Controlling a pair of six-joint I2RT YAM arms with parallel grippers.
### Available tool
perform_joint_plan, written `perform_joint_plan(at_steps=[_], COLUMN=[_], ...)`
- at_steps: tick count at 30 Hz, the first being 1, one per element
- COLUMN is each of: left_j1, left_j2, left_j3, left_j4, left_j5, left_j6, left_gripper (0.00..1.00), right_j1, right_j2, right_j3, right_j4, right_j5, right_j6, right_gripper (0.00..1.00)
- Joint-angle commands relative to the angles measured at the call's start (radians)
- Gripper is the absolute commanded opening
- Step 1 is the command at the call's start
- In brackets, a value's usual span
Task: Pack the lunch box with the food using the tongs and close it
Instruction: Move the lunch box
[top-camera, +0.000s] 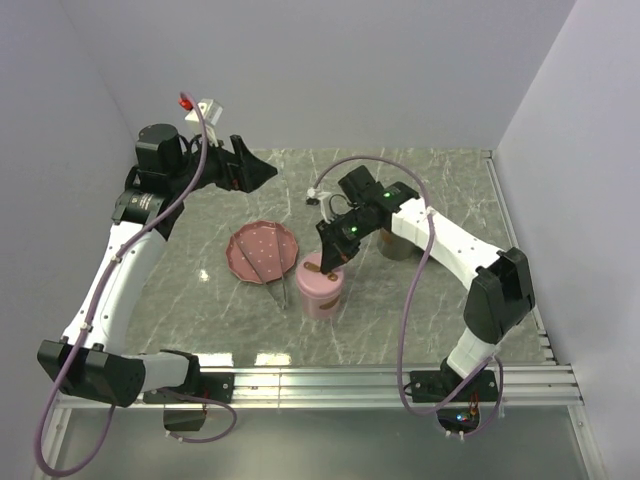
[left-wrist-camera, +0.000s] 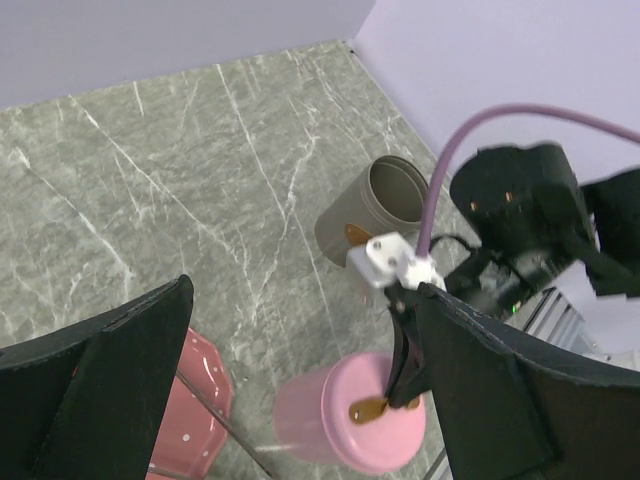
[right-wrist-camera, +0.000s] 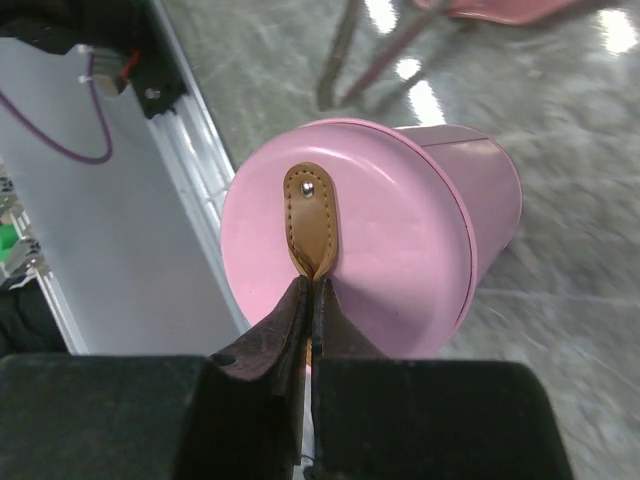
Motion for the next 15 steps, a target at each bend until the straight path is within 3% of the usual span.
perform_joint_plan(at_steps=[1, 11, 14, 15], left_j1=[0.039, 0.093, 0.096, 0.096], left_j2=[-0.011, -0.014, -0.017, -0.015], left_j3=[-0.013, -0.028, -0.03, -0.031], left_j4=[0.063, 0.076, 0.078, 0.079], left_j5=[0.046, 0.059, 0.063, 0.066], left_j6=[-0.065, -0.109, -0.106, -0.108], left_gripper=[0.99, 0.99, 0.99, 0.99], right_j1=[0.057, 0.095, 0.095, 0.092], right_j2=[0.031, 0.056, 0.025, 0.016], right_j3=[-0.025, 0.019, 0.029, 0.033], right_j4=[0.02, 0.04, 0.033, 0.029], right_j5=[0.041, 0.076, 0.1, 0.111], right_j6=[0.037, 0.067, 0.066, 0.064], right_gripper=[0.0, 0.01, 0.15, 0.24])
